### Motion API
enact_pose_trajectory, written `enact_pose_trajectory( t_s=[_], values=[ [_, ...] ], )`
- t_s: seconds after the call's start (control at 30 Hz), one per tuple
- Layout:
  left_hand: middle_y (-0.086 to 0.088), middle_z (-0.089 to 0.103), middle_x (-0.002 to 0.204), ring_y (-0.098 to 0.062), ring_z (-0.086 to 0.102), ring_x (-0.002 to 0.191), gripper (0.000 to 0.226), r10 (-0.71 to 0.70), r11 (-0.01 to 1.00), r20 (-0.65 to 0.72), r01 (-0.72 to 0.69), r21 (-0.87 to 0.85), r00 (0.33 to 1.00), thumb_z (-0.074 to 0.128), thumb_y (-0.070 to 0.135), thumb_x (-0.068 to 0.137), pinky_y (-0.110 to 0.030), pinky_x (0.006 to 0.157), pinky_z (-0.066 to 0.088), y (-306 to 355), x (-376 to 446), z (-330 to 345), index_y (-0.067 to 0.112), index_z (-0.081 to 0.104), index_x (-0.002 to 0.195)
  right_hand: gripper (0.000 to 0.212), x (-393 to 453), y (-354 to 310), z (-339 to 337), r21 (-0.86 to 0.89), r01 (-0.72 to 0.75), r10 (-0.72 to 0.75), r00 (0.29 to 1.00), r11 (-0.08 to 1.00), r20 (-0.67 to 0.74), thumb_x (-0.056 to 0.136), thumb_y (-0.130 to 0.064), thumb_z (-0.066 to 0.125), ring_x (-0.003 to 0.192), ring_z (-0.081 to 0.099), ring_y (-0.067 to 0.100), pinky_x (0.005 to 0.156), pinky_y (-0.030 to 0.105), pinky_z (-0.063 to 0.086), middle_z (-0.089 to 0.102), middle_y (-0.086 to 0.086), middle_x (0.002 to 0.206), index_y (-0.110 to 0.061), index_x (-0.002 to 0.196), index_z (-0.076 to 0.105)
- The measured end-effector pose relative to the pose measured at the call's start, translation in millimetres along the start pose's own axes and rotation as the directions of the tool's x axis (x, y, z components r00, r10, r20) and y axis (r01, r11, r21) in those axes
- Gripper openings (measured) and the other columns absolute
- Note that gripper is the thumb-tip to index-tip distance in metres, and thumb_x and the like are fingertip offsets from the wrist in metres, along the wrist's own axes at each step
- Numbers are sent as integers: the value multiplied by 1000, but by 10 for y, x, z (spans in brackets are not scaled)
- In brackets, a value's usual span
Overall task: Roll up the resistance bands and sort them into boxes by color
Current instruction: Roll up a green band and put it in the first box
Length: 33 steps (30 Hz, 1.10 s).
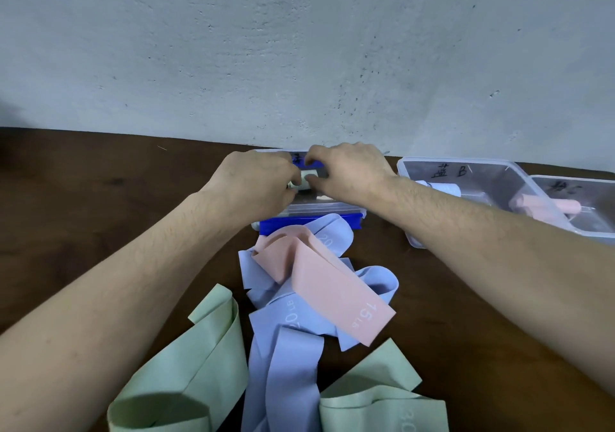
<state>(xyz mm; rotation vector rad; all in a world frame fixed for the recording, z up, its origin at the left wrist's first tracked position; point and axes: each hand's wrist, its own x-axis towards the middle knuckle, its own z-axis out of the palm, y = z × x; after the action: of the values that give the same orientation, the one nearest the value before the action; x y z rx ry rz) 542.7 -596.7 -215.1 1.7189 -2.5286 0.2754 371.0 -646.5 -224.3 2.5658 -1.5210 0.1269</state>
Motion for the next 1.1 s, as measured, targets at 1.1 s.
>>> enact_pose_trajectory(
  t_s=[1.1],
  values=[
    [32,53,110,1,53,99,46,295,920,356,-163,-356,887,63,74,74,-23,83,48,1436,-1380,-92,41,62,107,8,-2407,341,64,402,186,-230,971,897,65,95,-38,53,81,55,6,68,31,47,63,-17,94,-35,99,59]
  ],
)
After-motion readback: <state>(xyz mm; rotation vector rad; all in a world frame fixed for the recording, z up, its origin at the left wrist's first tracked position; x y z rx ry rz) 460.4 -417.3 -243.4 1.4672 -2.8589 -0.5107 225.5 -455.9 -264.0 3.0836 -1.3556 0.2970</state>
